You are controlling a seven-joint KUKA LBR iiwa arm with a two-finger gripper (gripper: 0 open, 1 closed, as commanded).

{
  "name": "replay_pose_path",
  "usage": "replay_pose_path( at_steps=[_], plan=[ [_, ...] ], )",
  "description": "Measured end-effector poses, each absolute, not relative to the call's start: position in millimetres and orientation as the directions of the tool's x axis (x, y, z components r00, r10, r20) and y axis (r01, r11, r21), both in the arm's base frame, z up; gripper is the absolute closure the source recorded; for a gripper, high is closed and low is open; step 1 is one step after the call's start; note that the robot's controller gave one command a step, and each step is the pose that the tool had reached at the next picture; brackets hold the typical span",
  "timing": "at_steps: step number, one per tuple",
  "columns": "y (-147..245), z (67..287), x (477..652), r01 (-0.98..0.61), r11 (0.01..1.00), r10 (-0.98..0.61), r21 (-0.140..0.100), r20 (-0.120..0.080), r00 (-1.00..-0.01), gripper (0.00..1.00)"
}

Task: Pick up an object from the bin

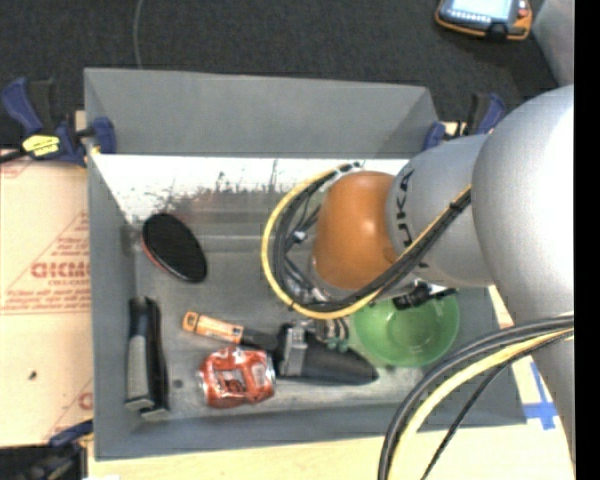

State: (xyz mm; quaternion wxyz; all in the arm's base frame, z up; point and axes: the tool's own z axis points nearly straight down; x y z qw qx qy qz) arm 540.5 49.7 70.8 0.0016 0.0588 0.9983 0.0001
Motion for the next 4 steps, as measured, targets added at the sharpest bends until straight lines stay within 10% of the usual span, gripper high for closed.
replay_pose_path(
  at_steps=[2, 3, 4],
  plan=[
    [47.5, 71.6, 541.7, 0.122, 0.992, 0.122, 0.000, -0.006, -0.992, 0.00],
    [40.8, 73.3, 542.9, 0.183, 0.983, 0.183, 0.005, -0.008, -0.983, 1.00],
    [40.8, 73.3, 542.9, 0.183, 0.983, 0.183, 0.005, -0.008, -0.983, 1.00]
  ],
)
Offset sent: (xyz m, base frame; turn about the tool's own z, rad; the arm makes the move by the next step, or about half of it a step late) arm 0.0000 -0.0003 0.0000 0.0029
